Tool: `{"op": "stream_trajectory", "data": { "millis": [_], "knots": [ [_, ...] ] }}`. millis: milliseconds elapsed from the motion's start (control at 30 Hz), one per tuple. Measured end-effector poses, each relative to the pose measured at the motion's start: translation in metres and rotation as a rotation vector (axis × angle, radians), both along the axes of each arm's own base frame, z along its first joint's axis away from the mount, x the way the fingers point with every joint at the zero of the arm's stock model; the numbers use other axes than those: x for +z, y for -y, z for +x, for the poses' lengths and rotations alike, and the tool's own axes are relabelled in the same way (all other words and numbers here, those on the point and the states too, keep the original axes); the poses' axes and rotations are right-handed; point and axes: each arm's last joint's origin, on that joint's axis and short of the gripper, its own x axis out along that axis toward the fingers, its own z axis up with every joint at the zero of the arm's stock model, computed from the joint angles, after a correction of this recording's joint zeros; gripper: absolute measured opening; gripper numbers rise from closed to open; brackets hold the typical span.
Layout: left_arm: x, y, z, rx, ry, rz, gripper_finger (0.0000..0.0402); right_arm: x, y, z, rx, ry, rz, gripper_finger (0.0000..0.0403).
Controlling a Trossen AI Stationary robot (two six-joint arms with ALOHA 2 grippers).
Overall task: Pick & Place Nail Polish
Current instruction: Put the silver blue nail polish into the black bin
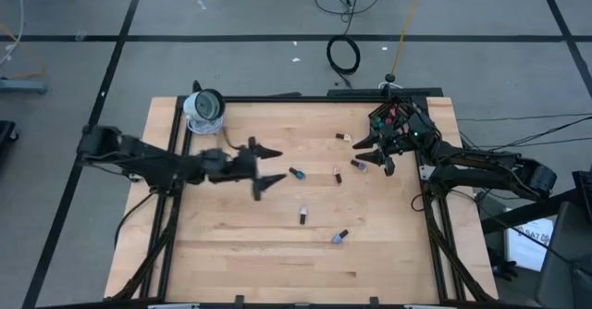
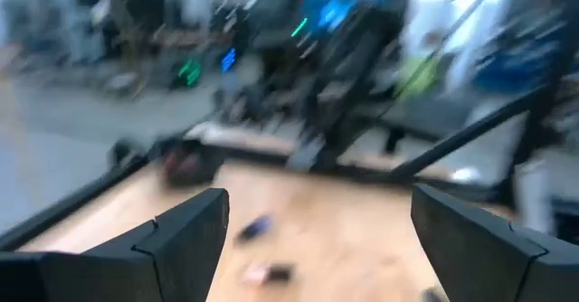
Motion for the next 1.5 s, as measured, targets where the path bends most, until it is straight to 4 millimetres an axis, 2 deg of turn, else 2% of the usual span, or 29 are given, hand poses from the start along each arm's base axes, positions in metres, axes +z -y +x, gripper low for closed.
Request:
{"op": "stream_trajectory", "data": {
  "millis": [167, 267, 400, 500, 767, 1167, 1300, 1500],
  "knots": [
    [-0.006, -0.013, 0.038, 0.080, -0.396, 0.069, 0.0340, 0.000, 0.000, 0.000, 0.000, 0.000, -0.001, 0.0155],
    [-0.020, -0.023, 0.055, 0.060, -0.633, 0.098, 0.0340, 0.000, 0.000, 0.000, 0.000, 0.000, -0.001, 0.0155],
    [-0.044, -0.030, 0.075, -0.029, -0.756, 0.109, 0.0340, 0.000, 0.000, 0.000, -0.001, -0.001, 0.003, 0.0155],
    [-0.065, -0.033, 0.083, -0.050, -0.834, 0.130, 0.0340, 0.000, 0.000, 0.000, -0.001, -0.003, 0.018, 0.0155],
    [-0.099, -0.048, 0.086, -0.044, -0.940, 0.149, 0.0340, 0.000, 0.000, 0.000, -0.001, -0.005, 0.024, 0.0155],
    [-0.106, -0.054, 0.087, -0.134, -0.946, 0.137, 0.0336, 0.000, 0.000, 0.000, -0.003, -0.004, 0.024, 0.0155],
    [-0.108, -0.053, 0.086, -0.167, -0.959, 0.119, 0.0301, 0.000, 0.000, 0.000, -0.005, -0.002, 0.022, 0.0155],
    [-0.109, -0.052, 0.084, -0.167, -0.968, 0.066, 0.0210, 0.001, 0.000, 0.000, -0.005, 0.001, 0.020, 0.0155]
  ]
}}
